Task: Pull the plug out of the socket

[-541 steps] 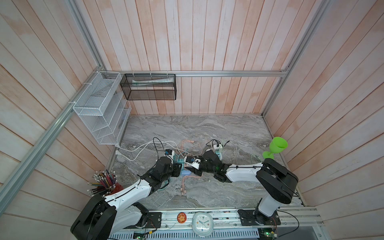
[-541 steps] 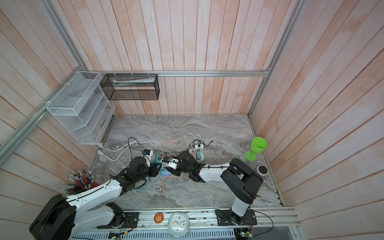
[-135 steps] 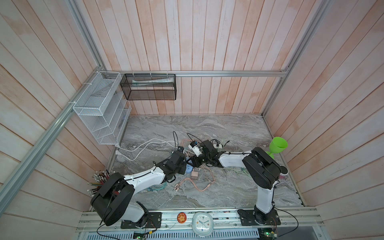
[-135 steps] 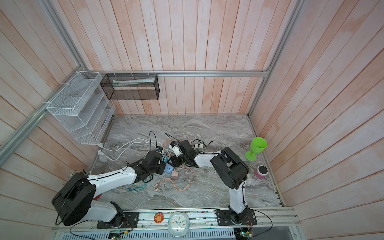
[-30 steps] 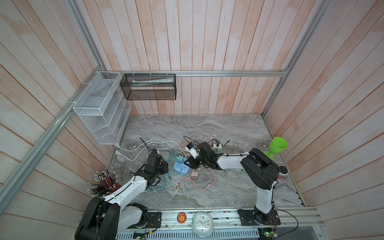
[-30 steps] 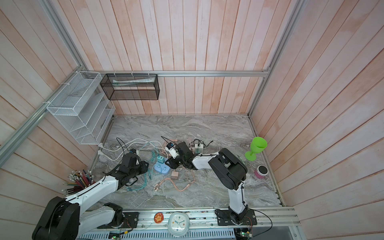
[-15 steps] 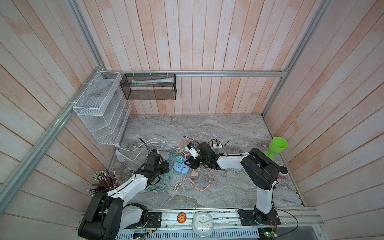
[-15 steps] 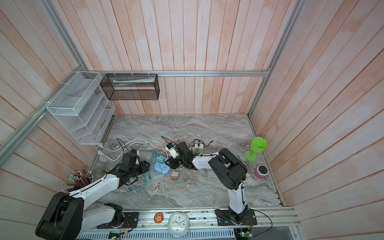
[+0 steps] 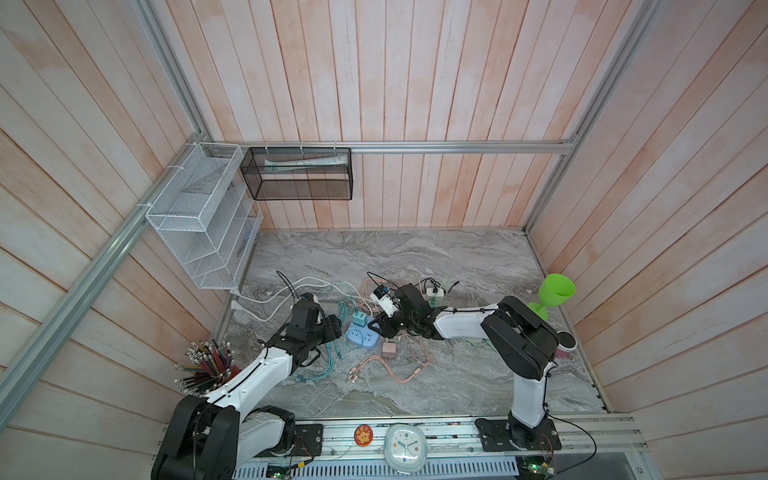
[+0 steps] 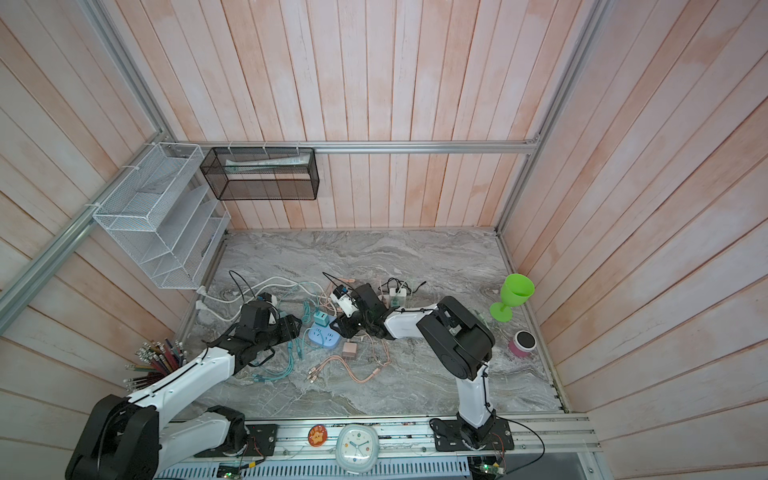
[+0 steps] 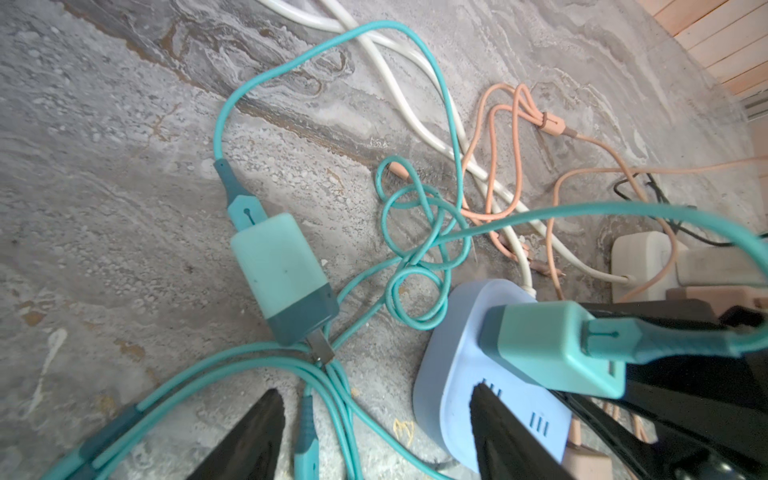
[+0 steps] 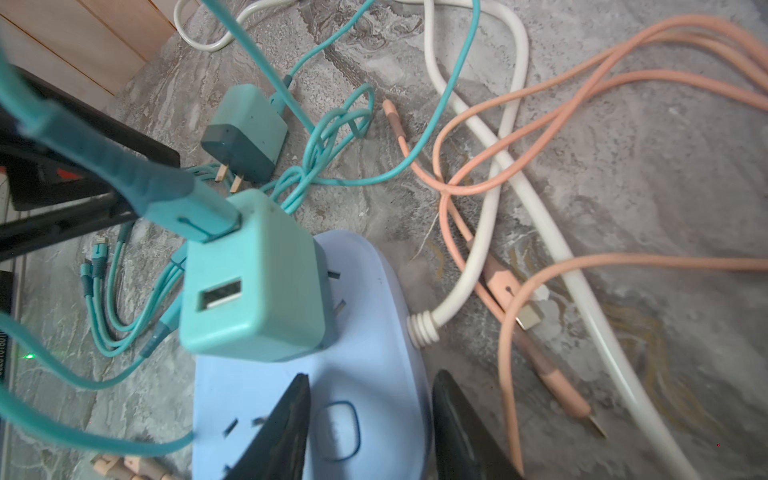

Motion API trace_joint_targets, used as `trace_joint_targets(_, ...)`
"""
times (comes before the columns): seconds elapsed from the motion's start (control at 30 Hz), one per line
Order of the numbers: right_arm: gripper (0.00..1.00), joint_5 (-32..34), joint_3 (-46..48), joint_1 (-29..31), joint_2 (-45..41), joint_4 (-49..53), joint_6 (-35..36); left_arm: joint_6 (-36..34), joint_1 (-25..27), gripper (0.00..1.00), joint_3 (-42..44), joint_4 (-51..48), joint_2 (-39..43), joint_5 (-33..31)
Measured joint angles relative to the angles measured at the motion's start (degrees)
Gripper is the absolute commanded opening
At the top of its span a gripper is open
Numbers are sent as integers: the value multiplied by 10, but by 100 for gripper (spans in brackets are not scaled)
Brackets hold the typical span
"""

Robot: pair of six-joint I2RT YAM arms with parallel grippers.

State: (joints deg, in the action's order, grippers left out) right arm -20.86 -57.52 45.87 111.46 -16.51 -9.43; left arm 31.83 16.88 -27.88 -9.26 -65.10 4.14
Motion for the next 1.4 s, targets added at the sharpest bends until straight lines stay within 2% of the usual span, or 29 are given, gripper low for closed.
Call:
trace_joint_targets(0.13,45,0,0,0,0,0,0,-10,10,75,-2,-8,22,-1)
trace_joint_targets(0.27,45,0,0,0,0,0,0,-23,50,78,-13,-10,22,-14)
trace_joint_targets(0.4,45,0,0,0,0,0,0,-34,89,79,-24,1,8,-23)
trace_joint_targets(0.57,45,0,0,0,0,0,-2,-46,111,79,-38,15,-25,-31)
trace_joint_targets(0.8,45,-2,0,0,1,0,-6,-70,147,74,-78,33,-89,-46)
trace_joint_targets(1.03,45,-2,0,-1,1,0,-7,-85,157,66,-96,42,-130,-62)
trace_joint_targets(1.2,45,-3,0,-1,1,0,-7,-89,158,63,-96,46,-132,-76)
trace_joint_targets(1.3,45,-4,0,-1,1,0,-7,-95,159,55,-96,50,-133,-78)
trace_joint_targets(1.4,45,-6,-1,-2,2,0,-6,-101,163,55,-99,55,-138,-80)
